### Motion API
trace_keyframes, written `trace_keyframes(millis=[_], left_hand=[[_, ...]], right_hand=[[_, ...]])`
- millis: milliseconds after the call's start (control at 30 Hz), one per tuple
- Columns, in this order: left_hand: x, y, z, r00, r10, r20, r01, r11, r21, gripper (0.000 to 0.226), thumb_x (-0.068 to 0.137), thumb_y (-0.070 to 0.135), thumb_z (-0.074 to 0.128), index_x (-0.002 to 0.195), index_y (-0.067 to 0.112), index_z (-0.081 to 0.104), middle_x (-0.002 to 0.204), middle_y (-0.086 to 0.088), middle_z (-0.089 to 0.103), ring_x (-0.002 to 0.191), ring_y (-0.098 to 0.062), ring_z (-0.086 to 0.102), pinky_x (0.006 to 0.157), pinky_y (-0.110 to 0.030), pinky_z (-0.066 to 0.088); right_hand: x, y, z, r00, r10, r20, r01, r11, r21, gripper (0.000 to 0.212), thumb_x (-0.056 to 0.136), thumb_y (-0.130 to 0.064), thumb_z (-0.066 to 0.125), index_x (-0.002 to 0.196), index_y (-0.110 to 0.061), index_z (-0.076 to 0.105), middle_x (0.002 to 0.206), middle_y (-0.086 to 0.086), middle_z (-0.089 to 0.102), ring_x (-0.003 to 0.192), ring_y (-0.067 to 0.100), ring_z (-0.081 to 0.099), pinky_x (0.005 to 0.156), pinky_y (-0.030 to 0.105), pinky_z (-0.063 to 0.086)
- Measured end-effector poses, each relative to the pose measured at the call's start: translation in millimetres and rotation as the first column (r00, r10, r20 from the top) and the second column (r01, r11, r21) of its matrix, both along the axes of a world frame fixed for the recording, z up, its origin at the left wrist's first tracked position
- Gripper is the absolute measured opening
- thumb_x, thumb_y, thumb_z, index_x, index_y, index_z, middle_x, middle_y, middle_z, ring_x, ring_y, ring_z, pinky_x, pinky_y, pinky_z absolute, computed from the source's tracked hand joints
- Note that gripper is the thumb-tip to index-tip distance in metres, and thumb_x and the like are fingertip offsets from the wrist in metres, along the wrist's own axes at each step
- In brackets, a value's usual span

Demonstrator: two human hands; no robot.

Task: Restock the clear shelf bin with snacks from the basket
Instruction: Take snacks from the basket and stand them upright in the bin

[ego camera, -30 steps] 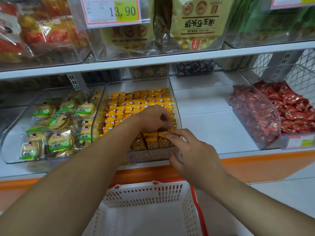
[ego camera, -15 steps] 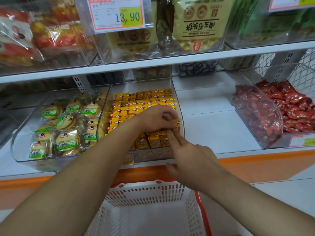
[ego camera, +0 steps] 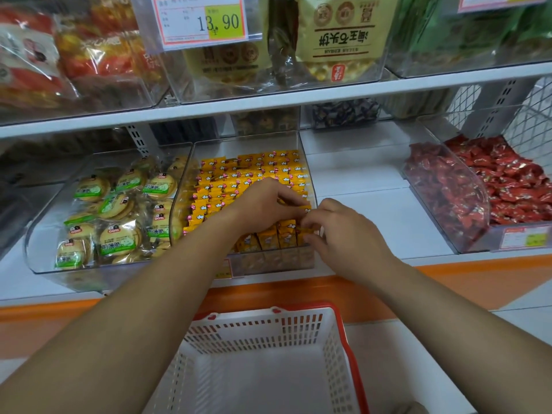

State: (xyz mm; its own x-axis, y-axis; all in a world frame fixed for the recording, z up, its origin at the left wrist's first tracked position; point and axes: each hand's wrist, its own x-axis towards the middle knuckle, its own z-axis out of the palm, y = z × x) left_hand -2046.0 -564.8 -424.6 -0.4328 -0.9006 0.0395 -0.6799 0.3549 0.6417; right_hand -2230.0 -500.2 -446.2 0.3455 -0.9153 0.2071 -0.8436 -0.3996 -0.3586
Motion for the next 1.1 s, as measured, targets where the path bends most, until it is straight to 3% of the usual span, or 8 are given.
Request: trace_keyframes(millis=[100, 233, 333, 600, 700, 833, 1000, 1100], left_hand=[[0, 2, -2, 0.997, 0.049, -0.063, -0.051, 0.998, -0.029, 0.011, 0.088, 0.017, 0.079, 0.098, 0.019, 0.083, 0.089, 0.013, 0.076, 0.084, 0.001, 0.068, 0.081, -0.02, 0.056], [-1, 3, -2, 0.988, 0.055, -0.144, -0.061, 0.997, -0.037, 0.008, 0.087, 0.015, 0.08, 0.083, 0.022, 0.079, 0.083, 0.013, 0.073, 0.08, 0.0, 0.068, 0.077, -0.019, 0.056], [0, 4, -1, 0.976, 0.053, -0.213, -0.053, 0.999, 0.003, 0.004, 0.092, 0.013, 0.075, 0.088, 0.013, 0.074, 0.088, 0.005, 0.073, 0.084, -0.005, 0.069, 0.08, -0.023, 0.058], [0, 9, 1, 0.964, 0.033, -0.264, -0.002, 0.993, 0.115, 0.004, 0.097, 0.008, 0.067, 0.098, 0.005, 0.064, 0.089, 0.003, 0.072, 0.08, 0.005, 0.069, 0.072, -0.014, 0.054], [1, 10, 1, 0.978, 0.04, -0.203, -0.024, 0.997, 0.079, 0.004, 0.096, 0.012, 0.069, 0.098, 0.01, 0.066, 0.091, 0.006, 0.072, 0.085, 0.004, 0.069, 0.077, -0.016, 0.056], [0, 8, 1, 0.998, 0.033, -0.051, -0.032, 0.999, 0.022, 0.008, 0.095, 0.015, 0.072, 0.091, 0.022, 0.07, 0.094, 0.01, 0.071, 0.094, -0.007, 0.068, 0.087, -0.028, 0.058], [0, 4, 7, 0.996, 0.03, 0.088, -0.027, 0.999, -0.035, 0.013, 0.098, 0.03, 0.067, 0.097, 0.029, 0.08, 0.083, 0.023, 0.069, 0.082, 0.003, 0.063, 0.073, -0.024, 0.05], [-1, 6, 8, 0.99, 0.015, 0.137, -0.013, 1.0, -0.012, 0.019, 0.101, 0.028, 0.062, 0.103, 0.029, 0.08, 0.096, 0.016, 0.074, 0.09, -0.001, 0.065, 0.08, -0.031, 0.055]], right_hand=[[0, 0, 3, 1.0, 0.007, -0.003, -0.007, 1.0, -0.012, 0.003, 0.095, -0.03, 0.061, 0.095, -0.032, 0.06, 0.102, -0.009, 0.053, 0.086, 0.019, 0.059, 0.07, 0.034, 0.049], [-1, -1, 2, 0.998, 0.019, 0.054, -0.019, 1.0, 0.0, 0.015, 0.096, -0.021, 0.06, 0.088, -0.03, 0.051, 0.098, -0.005, 0.057, 0.081, 0.017, 0.056, 0.068, 0.033, 0.047], [-3, -1, 4, 0.991, 0.052, 0.127, -0.057, 0.998, 0.032, 0.019, 0.097, -0.016, 0.06, 0.088, -0.03, 0.05, 0.09, -0.005, 0.057, 0.072, 0.009, 0.056, 0.061, 0.023, 0.041], [-5, -1, 5, 0.986, 0.079, 0.144, -0.089, 0.994, 0.064, 0.023, 0.089, -0.018, 0.073, 0.081, -0.033, 0.057, 0.091, -0.012, 0.058, 0.081, 0.008, 0.06, 0.072, 0.023, 0.049], [1, 1, 3, 1.0, 0.011, 0.023, -0.011, 1.0, -0.028, 0.007, 0.092, -0.027, 0.068, 0.09, -0.034, 0.066, 0.1, -0.012, 0.06, 0.088, 0.013, 0.06, 0.07, 0.026, 0.045], [12, 7, -9, 0.97, -0.044, -0.238, 0.024, 0.996, -0.087, 0.018, 0.096, -0.028, 0.056, 0.107, -0.031, 0.069, 0.122, -0.004, 0.048, 0.097, 0.021, 0.055, 0.063, 0.029, 0.041], [5, 10, -5, 0.981, -0.067, -0.181, 0.038, 0.986, -0.161, 0.024, 0.095, -0.038, 0.052, 0.109, -0.03, 0.069, 0.122, -0.006, 0.053, 0.103, 0.019, 0.056, 0.061, 0.03, 0.041], [-1, 11, -1, 0.99, -0.054, -0.127, 0.03, 0.983, -0.181, 0.035, 0.091, -0.036, 0.058, 0.125, -0.03, 0.06, 0.135, -0.009, 0.053, 0.11, 0.02, 0.057, 0.067, 0.035, 0.051]])
